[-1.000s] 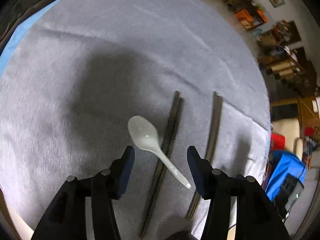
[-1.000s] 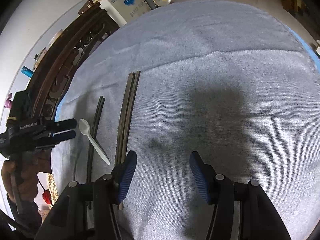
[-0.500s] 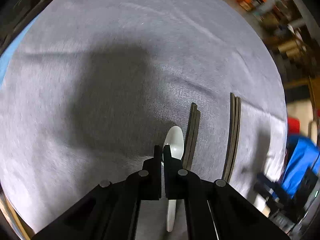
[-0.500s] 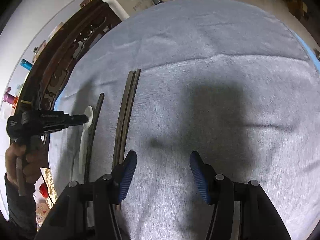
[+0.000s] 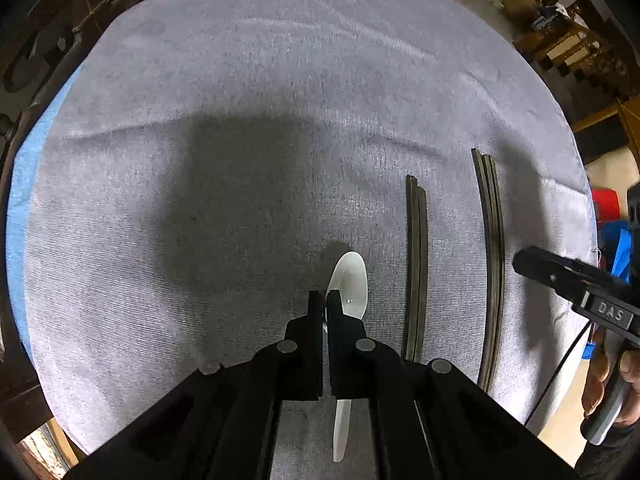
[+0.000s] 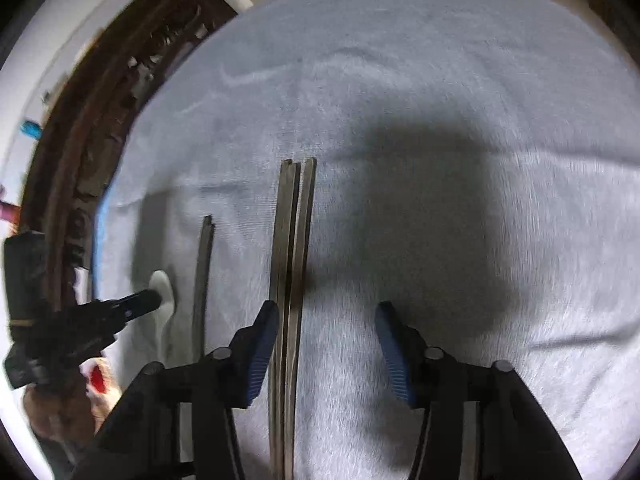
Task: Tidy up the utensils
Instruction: 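Grasp one dark chopstick from the bundle with the right tool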
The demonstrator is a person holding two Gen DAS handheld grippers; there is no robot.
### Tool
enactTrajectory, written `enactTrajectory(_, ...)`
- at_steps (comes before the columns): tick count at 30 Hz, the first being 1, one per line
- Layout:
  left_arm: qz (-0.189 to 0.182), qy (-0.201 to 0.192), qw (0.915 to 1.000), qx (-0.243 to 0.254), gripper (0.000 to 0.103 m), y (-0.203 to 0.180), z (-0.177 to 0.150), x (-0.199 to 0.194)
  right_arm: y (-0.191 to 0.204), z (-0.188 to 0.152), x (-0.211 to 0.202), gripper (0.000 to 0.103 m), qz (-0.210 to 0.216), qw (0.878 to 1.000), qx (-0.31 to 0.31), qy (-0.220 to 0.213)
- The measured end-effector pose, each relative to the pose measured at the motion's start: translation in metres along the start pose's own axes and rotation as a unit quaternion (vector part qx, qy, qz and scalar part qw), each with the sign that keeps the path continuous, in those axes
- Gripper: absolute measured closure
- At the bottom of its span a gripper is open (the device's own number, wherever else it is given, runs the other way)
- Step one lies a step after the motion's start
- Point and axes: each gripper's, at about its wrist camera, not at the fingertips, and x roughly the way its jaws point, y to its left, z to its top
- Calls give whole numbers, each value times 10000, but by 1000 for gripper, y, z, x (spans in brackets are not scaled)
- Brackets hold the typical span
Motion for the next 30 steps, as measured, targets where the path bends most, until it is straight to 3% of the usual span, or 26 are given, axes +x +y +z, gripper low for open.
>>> enactTrajectory(2, -24, -7, 10000, -9, 100, -1, 0, 3, 10, 5, 4, 63, -308, 9995, -60, 90)
enactTrajectory(7, -8, -27, 10000, 15, 100, -1, 4, 11, 34, 8, 13, 67, -896, 9944, -473, 317)
enactTrajectory(9, -4, -11, 10000, 8, 100, -1, 10, 14, 46, 10, 17, 80, -989, 9923, -630, 404)
enactTrajectory(14, 65, 41, 9999, 103, 98, -9, 16, 14, 61, 14, 23, 96, -1247, 9847, -975, 725)
enactTrajectory(20, 253, 95, 9992, 293, 97, -19, 19, 11, 47, 19, 26, 92, -1187, 9836, -820, 1086)
enactTrajectory(23, 325, 140, 9988, 325, 96, -24, 22, 11, 62, 24, 34, 88, -1487, 9769, -1018, 1152)
enactTrajectory(26, 432, 188, 9979, 435, 96, -30, 25, 12, 75, 26, 40, 95, -1632, 9707, -1283, 1213)
enactTrajectory(30, 314, 252, 9984, 406, 97, -28, 28, 12, 52, 20, 29, 97, -1383, 9794, -1015, 1069)
